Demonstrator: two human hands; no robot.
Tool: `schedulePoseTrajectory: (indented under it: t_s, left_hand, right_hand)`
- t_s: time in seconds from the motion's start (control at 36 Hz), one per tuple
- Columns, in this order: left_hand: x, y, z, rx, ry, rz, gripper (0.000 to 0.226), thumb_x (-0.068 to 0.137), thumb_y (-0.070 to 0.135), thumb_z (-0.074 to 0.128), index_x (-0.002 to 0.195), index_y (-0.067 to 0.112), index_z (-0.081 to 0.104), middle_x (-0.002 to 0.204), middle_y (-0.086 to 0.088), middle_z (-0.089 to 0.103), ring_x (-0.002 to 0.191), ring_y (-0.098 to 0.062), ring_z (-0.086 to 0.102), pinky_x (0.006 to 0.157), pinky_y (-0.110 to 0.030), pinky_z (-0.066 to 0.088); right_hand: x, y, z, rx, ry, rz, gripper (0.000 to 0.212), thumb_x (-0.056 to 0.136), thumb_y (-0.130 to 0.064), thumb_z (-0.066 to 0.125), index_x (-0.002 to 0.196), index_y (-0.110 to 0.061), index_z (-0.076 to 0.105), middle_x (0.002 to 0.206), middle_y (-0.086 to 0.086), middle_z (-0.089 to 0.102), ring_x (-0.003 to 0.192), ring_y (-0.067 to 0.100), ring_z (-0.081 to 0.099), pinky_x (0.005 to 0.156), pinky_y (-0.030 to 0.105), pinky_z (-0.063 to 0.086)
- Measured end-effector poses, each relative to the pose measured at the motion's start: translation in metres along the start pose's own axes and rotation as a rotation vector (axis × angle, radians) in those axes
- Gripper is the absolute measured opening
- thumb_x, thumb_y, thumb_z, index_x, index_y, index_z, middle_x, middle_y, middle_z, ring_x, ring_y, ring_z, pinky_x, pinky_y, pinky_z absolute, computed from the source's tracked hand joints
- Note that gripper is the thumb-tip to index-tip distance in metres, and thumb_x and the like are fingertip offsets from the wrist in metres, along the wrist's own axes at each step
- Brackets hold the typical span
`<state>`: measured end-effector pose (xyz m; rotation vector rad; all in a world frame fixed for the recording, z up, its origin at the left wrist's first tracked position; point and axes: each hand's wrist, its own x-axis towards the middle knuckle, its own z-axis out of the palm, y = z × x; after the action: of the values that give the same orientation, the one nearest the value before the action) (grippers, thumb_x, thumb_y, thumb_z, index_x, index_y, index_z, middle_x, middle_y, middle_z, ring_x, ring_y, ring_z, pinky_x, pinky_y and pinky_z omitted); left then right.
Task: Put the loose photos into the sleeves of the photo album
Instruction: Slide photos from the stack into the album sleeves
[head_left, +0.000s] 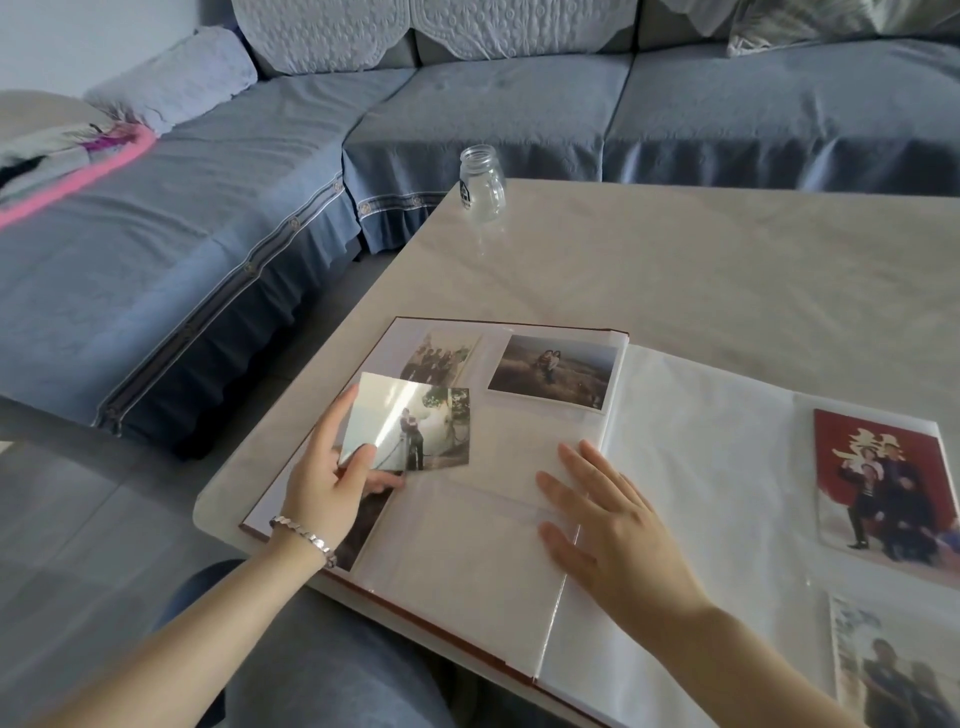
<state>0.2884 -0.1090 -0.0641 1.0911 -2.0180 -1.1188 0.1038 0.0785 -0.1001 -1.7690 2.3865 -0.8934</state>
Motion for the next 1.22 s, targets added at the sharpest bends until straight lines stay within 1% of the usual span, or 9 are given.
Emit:
schedulePoseTrajectory:
  t_s: [0.11, 0.28, 0.39, 0.53, 0.64, 0.78, 0.92, 1.06, 1.22]
  left_hand:
    - [0.008, 0.003, -0.002, -0.112, -0.066, -0.209, 0.058, 0.091, -0.004, 0.050, 0.135, 0.031, 0.035, 0.111, -0.008, 0.059, 0.059, -0.021, 0.069, 0.052, -0.026, 0.057]
    - [0.034, 0.008, -0.009, -0.140, -0.224, -0.464, 0.057, 0.090, 0.000, 0.054, 0.136, 0.030, 0.037, 0.101, -0.009, 0.063, 0.060, -0.017, 0.069, 0.047, -0.021, 0.052]
    - [0.046, 0.017, -0.001, -0.076, -0.344, -0.497, 0.045, 0.094, 0.009, 0.052, 0.129, 0.034, 0.043, 0.101, -0.007, 0.063, 0.063, -0.014, 0.069, 0.051, -0.022, 0.054]
    - [0.051, 0.030, 0.012, 0.041, -0.326, -0.428, 0.018, 0.095, 0.013, 0.051, 0.106, 0.017, 0.064, 0.091, -0.004, 0.065, 0.065, -0.012, 0.065, 0.053, -0.020, 0.055]
    - [0.049, 0.035, 0.021, 0.102, -0.325, -0.367, 0.016, 0.088, 0.002, 0.058, 0.100, 0.007, 0.068, 0.094, -0.007, 0.066, 0.078, -0.013, 0.062, 0.053, -0.017, 0.054]
    - [0.048, 0.037, 0.028, 0.123, -0.330, -0.380, 0.015, 0.087, 0.000, 0.059, 0.099, 0.005, 0.067, 0.090, -0.007, 0.065, 0.078, -0.016, 0.063, 0.055, -0.020, 0.056]
    - [0.045, 0.037, 0.029, 0.138, -0.295, -0.367, 0.005, 0.085, 0.011, 0.065, 0.089, 0.015, 0.067, 0.091, -0.003, 0.066, 0.084, -0.016, 0.063, 0.063, -0.026, 0.058]
    - [0.041, 0.044, 0.037, 0.212, -0.234, -0.392, 0.033, 0.068, 0.020, 0.082, 0.091, 0.015, 0.060, 0.087, 0.000, 0.061, 0.068, -0.016, 0.063, 0.061, -0.027, 0.056]
    - [0.043, 0.049, 0.039, 0.160, -0.194, -0.504, 0.035, 0.067, 0.014, 0.083, 0.093, 0.014, 0.059, 0.084, -0.003, 0.062, 0.055, -0.015, 0.057, 0.063, -0.027, 0.056]
  right_hand:
    - [0.000, 0.000, 0.001, 0.002, 0.006, -0.003, 0.066, 0.096, -0.055, 0.018, 0.114, -0.016, 0.068, 0.130, 0.010, 0.057, 0.123, 0.030, 0.050, 0.097, 0.046, 0.037]
    - [0.001, 0.001, 0.002, -0.002, 0.016, -0.005, 0.066, 0.097, -0.055, 0.017, 0.113, -0.016, 0.068, 0.129, 0.011, 0.057, 0.123, 0.030, 0.050, 0.097, 0.048, 0.037]
    - [0.001, 0.000, 0.002, -0.017, 0.015, -0.006, 0.066, 0.097, -0.055, 0.016, 0.113, -0.016, 0.068, 0.129, 0.010, 0.058, 0.122, 0.029, 0.051, 0.097, 0.048, 0.037]
    - [0.000, 0.000, 0.001, -0.014, 0.011, 0.002, 0.067, 0.097, -0.054, 0.016, 0.113, -0.017, 0.068, 0.129, 0.010, 0.058, 0.123, 0.029, 0.051, 0.097, 0.047, 0.037]
    - [0.000, 0.000, 0.001, -0.004, 0.001, -0.001, 0.066, 0.097, -0.055, 0.016, 0.117, -0.016, 0.066, 0.130, 0.010, 0.057, 0.125, 0.029, 0.048, 0.098, 0.046, 0.037]
    - [-0.002, -0.001, -0.002, 0.003, -0.020, 0.009, 0.065, 0.097, -0.055, 0.015, 0.120, -0.018, 0.064, 0.134, 0.009, 0.053, 0.130, 0.025, 0.042, 0.100, 0.042, 0.036]
    - [-0.016, -0.004, -0.008, 0.043, 0.066, 0.095, 0.053, 0.086, -0.051, 0.040, 0.124, -0.016, 0.051, 0.124, 0.006, 0.052, 0.117, 0.019, 0.042, 0.091, 0.024, 0.042]
    - [-0.028, 0.005, -0.014, 0.075, 0.065, 0.109, 0.056, 0.083, -0.051, 0.046, 0.113, -0.008, 0.065, 0.116, 0.000, 0.061, 0.111, 0.011, 0.046, 0.099, 0.020, 0.032]
    - [-0.031, 0.011, -0.015, 0.105, 0.038, 0.081, 0.061, 0.088, -0.056, 0.038, 0.118, -0.010, 0.064, 0.122, 0.001, 0.061, 0.114, 0.009, 0.044, 0.103, 0.018, 0.026]
